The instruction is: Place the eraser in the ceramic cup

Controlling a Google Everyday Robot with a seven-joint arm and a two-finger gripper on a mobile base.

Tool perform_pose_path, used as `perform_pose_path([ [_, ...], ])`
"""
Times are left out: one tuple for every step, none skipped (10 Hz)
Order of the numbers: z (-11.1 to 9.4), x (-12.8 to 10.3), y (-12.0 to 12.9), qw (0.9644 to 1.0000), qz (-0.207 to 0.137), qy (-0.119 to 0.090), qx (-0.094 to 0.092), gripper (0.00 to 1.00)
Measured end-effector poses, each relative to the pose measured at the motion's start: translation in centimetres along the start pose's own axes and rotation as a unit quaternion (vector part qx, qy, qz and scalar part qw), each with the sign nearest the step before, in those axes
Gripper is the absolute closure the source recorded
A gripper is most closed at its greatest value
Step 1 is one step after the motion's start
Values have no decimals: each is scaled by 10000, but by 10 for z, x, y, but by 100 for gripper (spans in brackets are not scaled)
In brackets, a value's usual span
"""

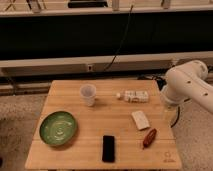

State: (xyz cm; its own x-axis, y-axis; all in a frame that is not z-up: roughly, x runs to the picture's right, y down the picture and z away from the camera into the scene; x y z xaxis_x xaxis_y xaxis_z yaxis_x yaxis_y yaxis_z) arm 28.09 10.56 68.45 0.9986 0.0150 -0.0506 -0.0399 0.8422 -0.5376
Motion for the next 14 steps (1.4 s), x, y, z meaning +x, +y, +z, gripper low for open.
perform_pose_path([
  [2,-9,1,9999,-96,23,-16,20],
  [4,-27,2,9997,-246,44,-22,20],
  [7,-46,4,9990,-432,90,-34,20],
  [11,-57,5,9982,-584,129,-45,20],
  [13,-63,7,9975,-687,146,-55,20],
  [15,-67,10,9968,-781,165,-56,20],
  [17,-75,12,9953,-939,218,-63,20],
  [21,-88,15,9934,-1116,246,-90,20],
  [27,-102,19,9911,-1297,267,-109,20],
  [35,-115,25,9874,-1545,315,-134,20],
  [39,-120,27,9855,-1659,336,-143,20],
  [42,-123,29,9840,-1735,369,-154,20],
  [44,-124,32,9820,-1838,395,-168,20],
  [48,-136,37,9774,-2064,422,-193,20],
])
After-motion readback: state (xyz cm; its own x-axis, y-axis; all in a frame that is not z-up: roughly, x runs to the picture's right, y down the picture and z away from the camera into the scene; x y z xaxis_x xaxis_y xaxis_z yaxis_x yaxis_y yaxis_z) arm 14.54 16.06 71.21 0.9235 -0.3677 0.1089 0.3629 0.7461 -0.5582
